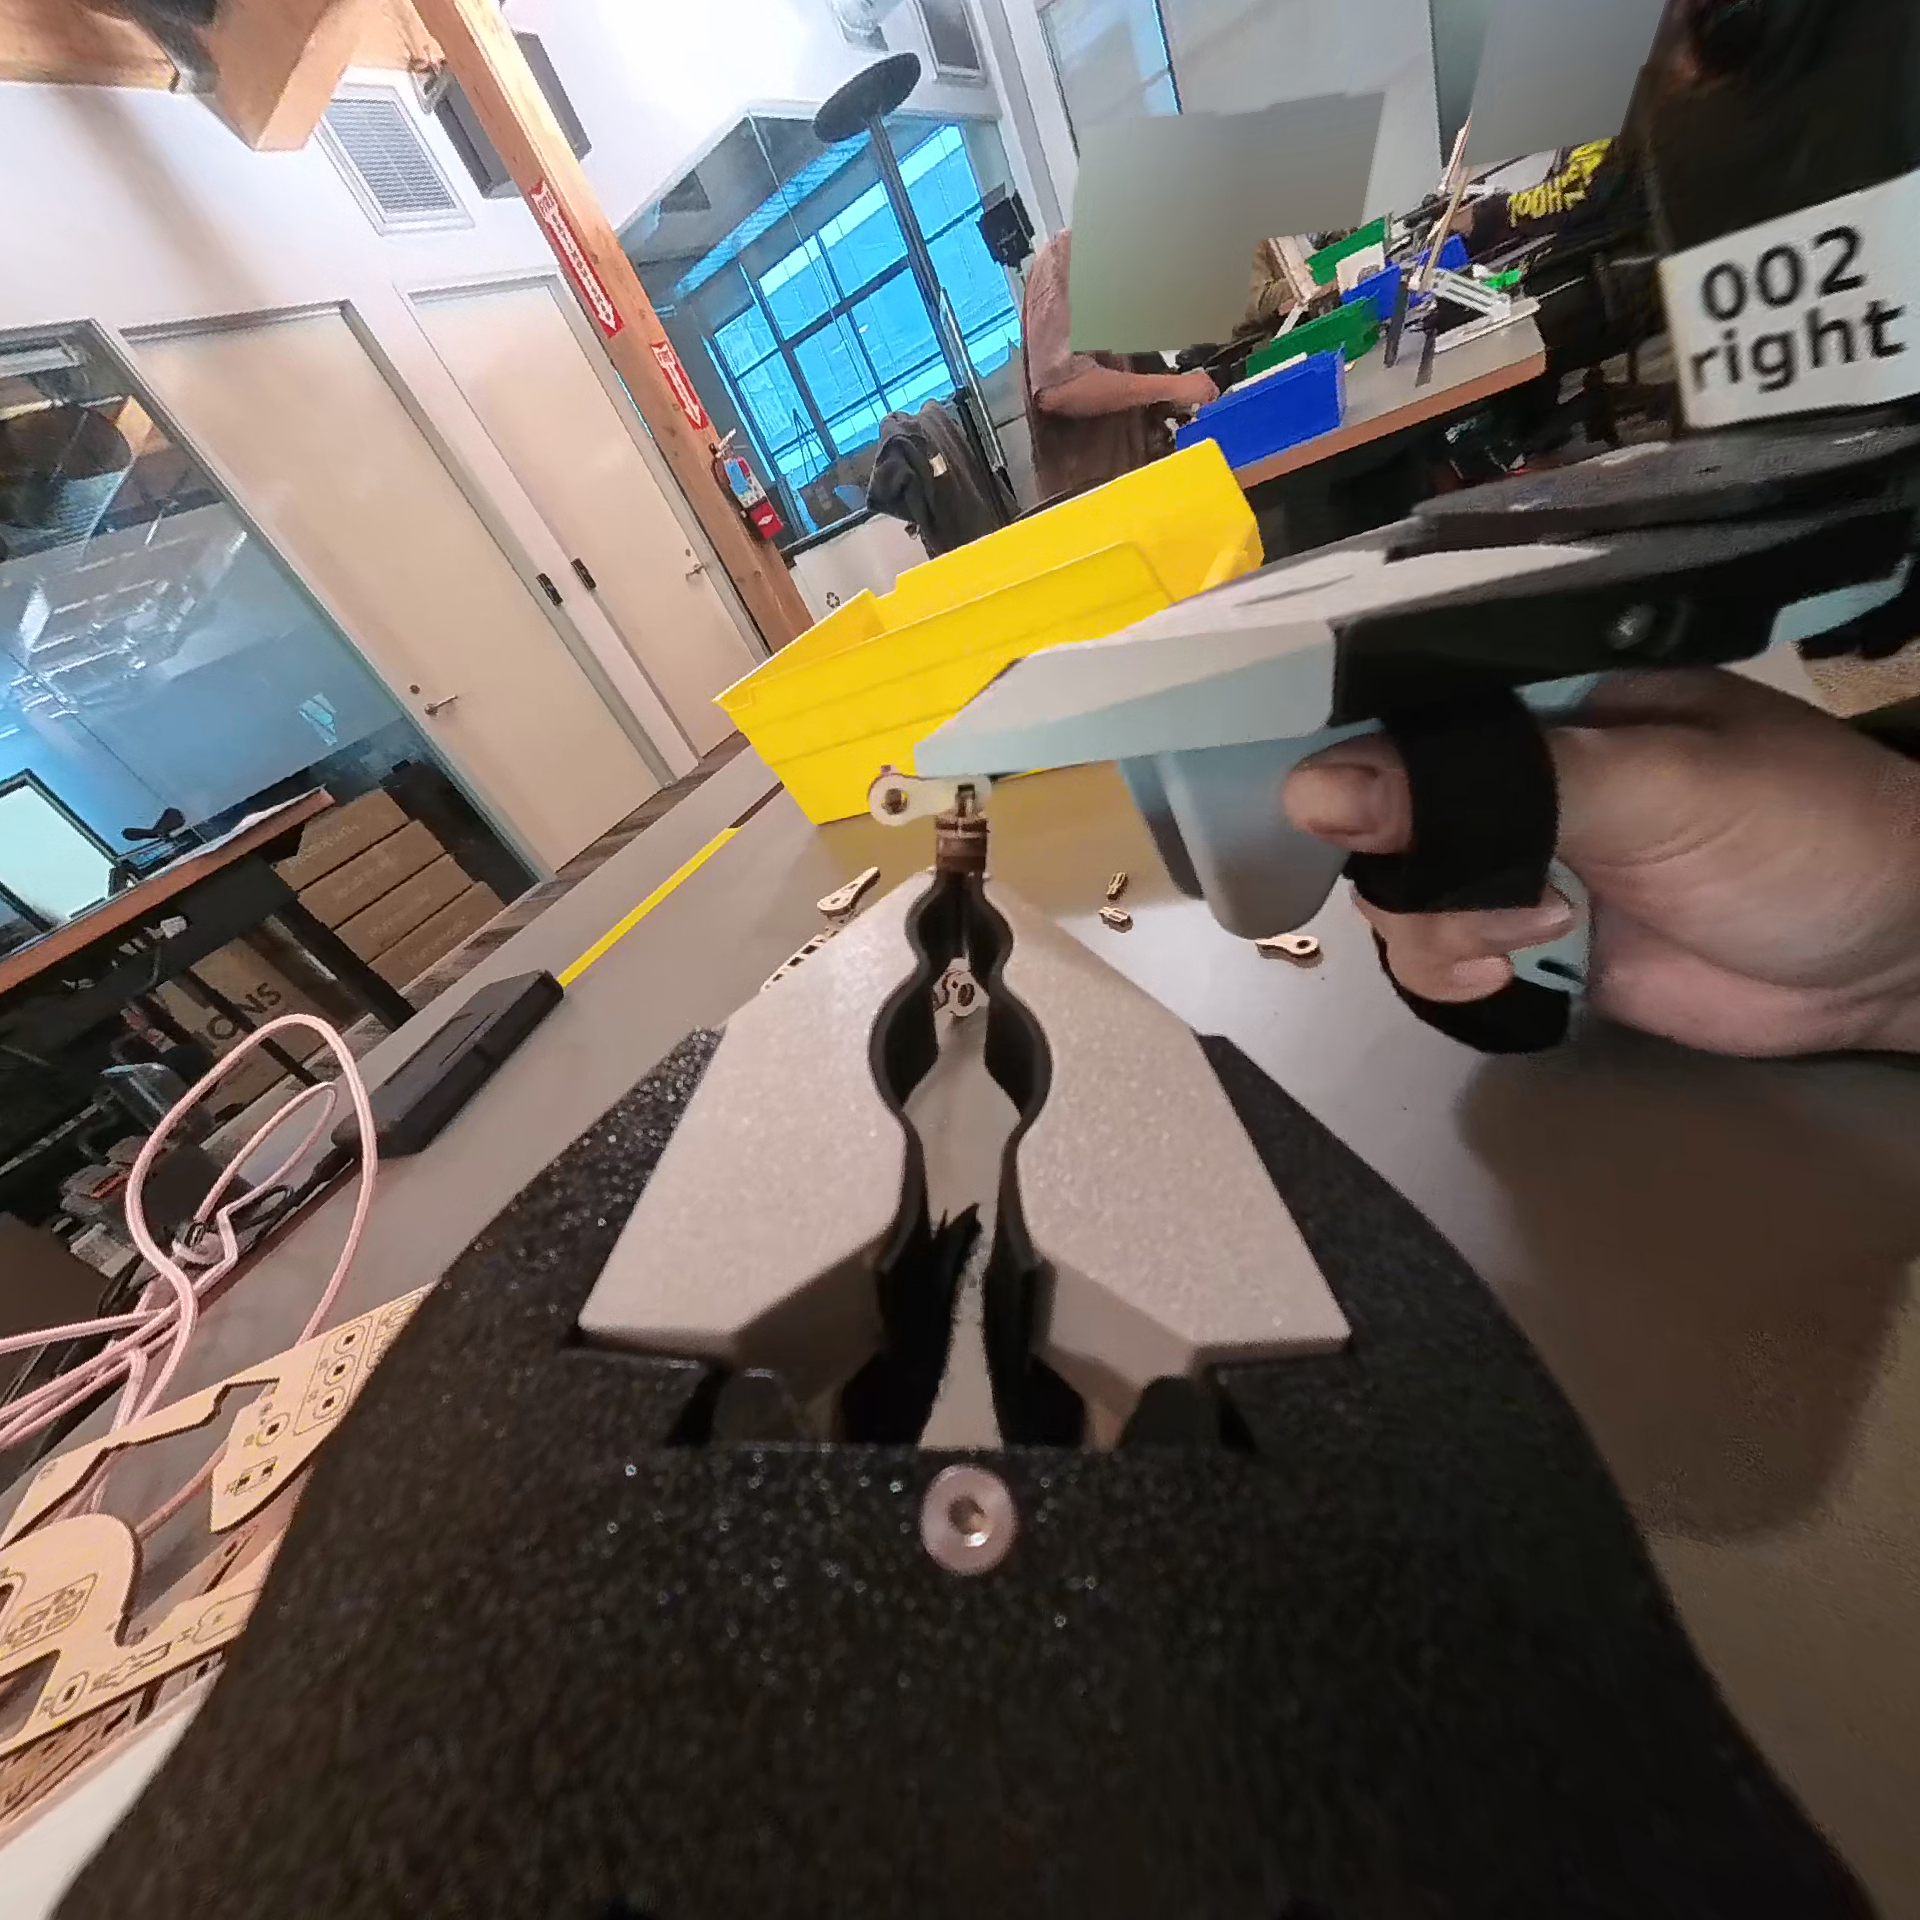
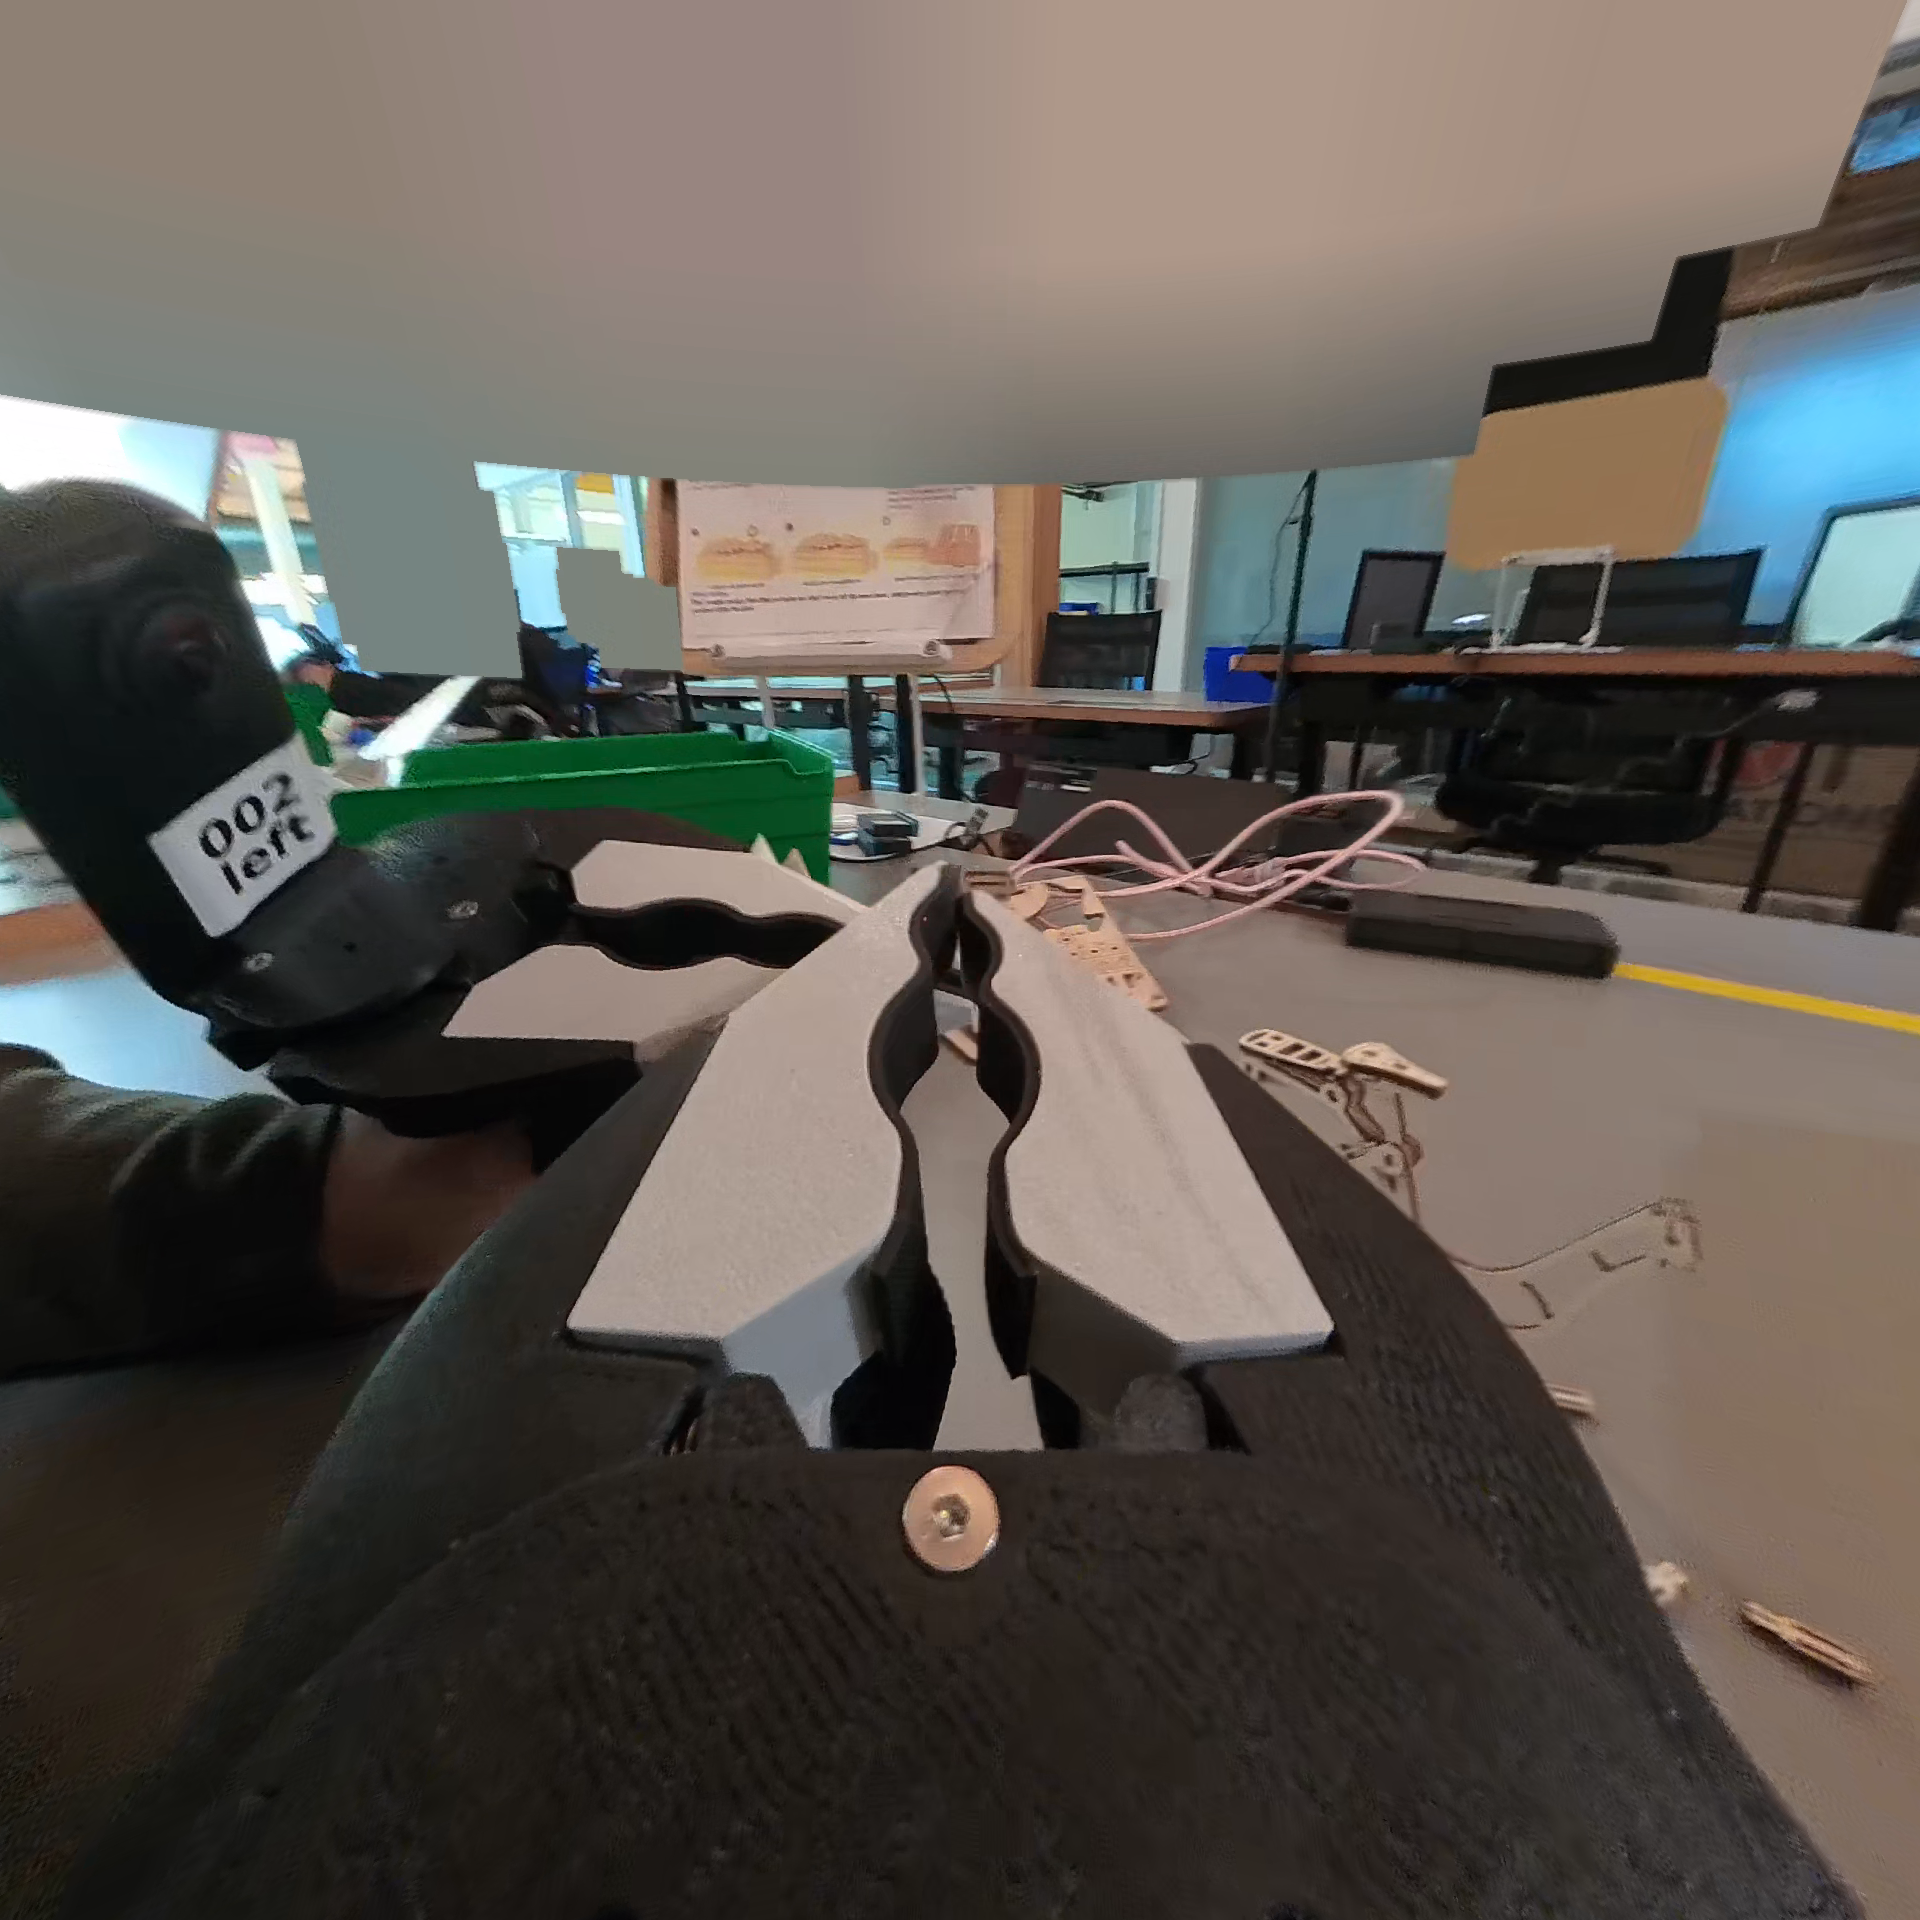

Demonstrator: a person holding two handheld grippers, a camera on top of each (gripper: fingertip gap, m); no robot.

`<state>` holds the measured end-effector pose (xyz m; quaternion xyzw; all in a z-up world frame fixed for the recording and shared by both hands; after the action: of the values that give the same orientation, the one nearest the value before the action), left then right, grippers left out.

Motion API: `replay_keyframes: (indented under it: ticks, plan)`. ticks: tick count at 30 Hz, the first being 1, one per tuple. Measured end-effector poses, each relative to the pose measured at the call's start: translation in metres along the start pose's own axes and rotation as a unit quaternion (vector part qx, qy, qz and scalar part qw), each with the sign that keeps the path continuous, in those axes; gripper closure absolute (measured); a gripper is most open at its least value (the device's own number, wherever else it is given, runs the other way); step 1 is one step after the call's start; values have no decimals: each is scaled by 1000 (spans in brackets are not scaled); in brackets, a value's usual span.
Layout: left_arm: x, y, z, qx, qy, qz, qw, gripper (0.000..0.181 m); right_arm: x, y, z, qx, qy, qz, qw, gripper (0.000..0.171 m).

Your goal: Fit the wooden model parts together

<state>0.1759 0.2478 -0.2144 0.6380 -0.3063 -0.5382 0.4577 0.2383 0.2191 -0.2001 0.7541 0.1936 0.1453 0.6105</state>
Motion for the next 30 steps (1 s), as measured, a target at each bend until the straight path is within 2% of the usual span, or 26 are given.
replay_keyframes:
  ticks: [4, 13, 19, 22, 26, 30]
  plan:
    - [-1, 0, 1, -3, 5, -5, 1000, 181, -4, 2, 0, -2, -19, 61, 998, 171]
    - [-3, 0, 2, -3, 8, -2, 1000, 181, -4, 1, 0, -5, -16, 62, 998, 171]
    - [-10, -16, -3, -66, 13, -15, 998, 181, 6, -3, 1, -26, -34, 41, 998, 171]
    - [-17, -22, 0, -92, 24, -37, 995, 181, 17, -16, 2, -114, -27, 53, 992, 171]
    - [-20, -18, 5, -88, 28, -44, 995, 181, 20, -39, 11, -284, 34, 105, 953, 171]
    - [-18, -17, 6, -90, 19, -54, 994, 181, 22, -48, 22, -330, 56, 156, 929, 171]
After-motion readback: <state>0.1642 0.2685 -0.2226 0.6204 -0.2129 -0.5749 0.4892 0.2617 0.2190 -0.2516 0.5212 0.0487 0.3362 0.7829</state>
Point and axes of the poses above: each gripper's, where its closed fingertips meet, z back along the fingers, y out of its top, x = y × z across the jaws, the point moved 5 cm from there along z, back along the fingers
